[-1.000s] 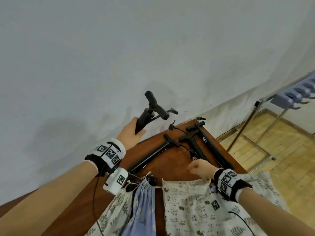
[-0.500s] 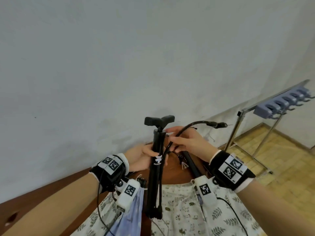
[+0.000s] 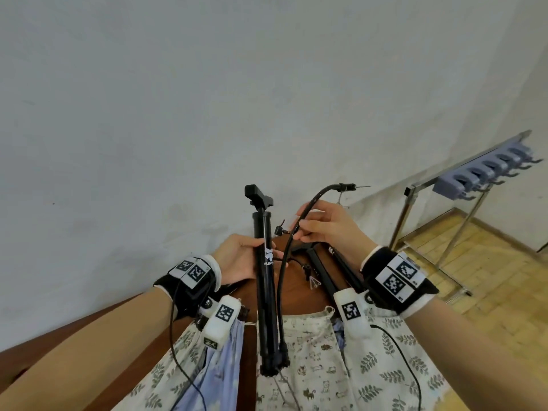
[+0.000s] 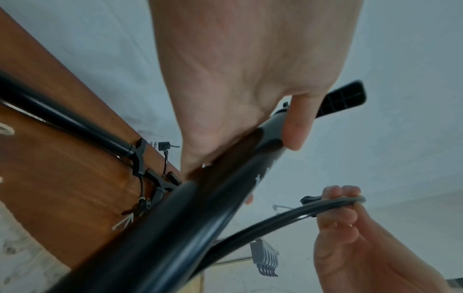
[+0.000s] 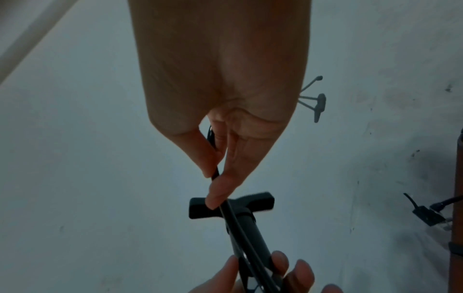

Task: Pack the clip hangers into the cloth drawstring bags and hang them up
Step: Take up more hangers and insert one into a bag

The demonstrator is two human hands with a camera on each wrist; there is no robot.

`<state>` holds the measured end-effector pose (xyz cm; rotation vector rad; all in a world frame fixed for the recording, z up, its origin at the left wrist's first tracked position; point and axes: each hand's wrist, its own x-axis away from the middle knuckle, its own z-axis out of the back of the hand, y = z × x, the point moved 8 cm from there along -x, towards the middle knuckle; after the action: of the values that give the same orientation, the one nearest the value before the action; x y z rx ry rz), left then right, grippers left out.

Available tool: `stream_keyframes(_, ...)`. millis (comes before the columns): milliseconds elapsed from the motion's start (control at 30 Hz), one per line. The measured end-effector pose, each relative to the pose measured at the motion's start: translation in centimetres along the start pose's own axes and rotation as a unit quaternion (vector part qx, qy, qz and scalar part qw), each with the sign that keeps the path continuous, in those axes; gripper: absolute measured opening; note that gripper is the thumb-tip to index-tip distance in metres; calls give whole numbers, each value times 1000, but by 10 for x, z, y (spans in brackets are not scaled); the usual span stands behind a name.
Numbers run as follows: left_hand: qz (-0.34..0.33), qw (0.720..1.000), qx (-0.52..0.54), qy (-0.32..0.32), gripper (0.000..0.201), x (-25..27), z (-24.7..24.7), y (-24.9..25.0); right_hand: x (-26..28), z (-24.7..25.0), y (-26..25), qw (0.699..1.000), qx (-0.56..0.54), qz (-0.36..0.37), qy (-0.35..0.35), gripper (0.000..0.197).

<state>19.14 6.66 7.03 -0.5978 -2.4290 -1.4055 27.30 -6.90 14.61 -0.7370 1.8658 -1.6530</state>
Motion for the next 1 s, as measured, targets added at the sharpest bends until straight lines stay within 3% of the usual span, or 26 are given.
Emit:
stream_keyframes(100,-31,998,-4,62,21,1,17,10,-2,12,-2,1000,2,-9,18,6)
stream_keyframes(367,-110,980,-32,165,20,14,52,21,2,41,1,996,51,-28,66,12)
stream_keyframes(567,-149,926,-168,303,42,26,73,32,9,49,-4,994,52,-8,95,14)
stream_keyframes(733,-159,903,-240,320,51,17,72,36,15,32,-28,994,51,42,83,6)
stream_keyframes(933,-168,833,-406,335,45,7,42,43,9,-13,-44,993,102,59,18,4)
stream_keyframes(967,-173,828,-418,332,41,5,34,42,7,-19,-45,993,105,59,10,3)
stream_keyframes(1000,-177,843,-400,313,39,1,27,39,6,-25,-45,992,111,60,6,3)
